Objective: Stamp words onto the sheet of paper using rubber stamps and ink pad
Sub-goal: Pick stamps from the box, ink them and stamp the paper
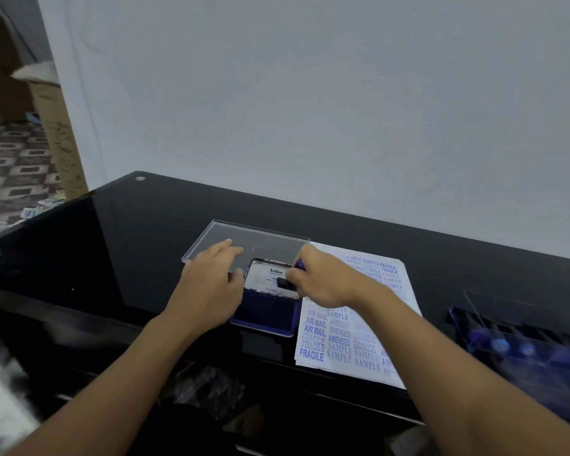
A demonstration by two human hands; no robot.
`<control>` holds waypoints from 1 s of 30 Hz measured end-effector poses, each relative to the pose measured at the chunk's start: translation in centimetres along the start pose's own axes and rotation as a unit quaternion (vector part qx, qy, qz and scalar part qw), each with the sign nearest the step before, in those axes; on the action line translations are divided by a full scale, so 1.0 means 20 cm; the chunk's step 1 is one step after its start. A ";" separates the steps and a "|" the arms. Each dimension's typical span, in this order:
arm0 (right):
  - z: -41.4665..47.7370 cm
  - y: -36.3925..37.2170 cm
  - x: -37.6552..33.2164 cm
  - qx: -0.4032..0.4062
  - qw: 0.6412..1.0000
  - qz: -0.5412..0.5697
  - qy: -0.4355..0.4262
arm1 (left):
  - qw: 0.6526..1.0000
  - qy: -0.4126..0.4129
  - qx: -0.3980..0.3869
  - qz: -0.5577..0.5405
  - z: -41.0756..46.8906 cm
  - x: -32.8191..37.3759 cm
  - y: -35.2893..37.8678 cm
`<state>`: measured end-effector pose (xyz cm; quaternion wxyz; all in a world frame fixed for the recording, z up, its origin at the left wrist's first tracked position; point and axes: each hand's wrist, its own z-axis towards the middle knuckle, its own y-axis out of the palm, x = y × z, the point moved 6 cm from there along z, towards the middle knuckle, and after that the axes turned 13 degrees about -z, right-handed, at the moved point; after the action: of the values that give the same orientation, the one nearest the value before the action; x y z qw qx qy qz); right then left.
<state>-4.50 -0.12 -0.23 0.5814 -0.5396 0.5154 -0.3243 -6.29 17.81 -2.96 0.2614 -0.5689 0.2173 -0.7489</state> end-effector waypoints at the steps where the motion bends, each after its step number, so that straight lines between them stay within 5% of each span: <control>1: -0.01 -0.02 0.03 0.005 1.000 0.004 0.000 | 1.000 0.012 -0.007 -0.001 0.00 0.04 0.01; 7: -0.16 -0.18 0.23 0.051 0.998 0.009 0.035 | 0.995 0.082 -0.060 0.006 0.01 0.25 0.12; 30: -0.31 -0.28 0.90 0.033 0.986 -0.013 0.162 | 0.977 0.086 -0.193 0.011 0.19 0.65 0.84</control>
<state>-4.82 -19.87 1.37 0.5035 -0.4669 0.5846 -0.4322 -3.07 -3.45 -2.81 0.1358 -0.5395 0.3856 -0.7360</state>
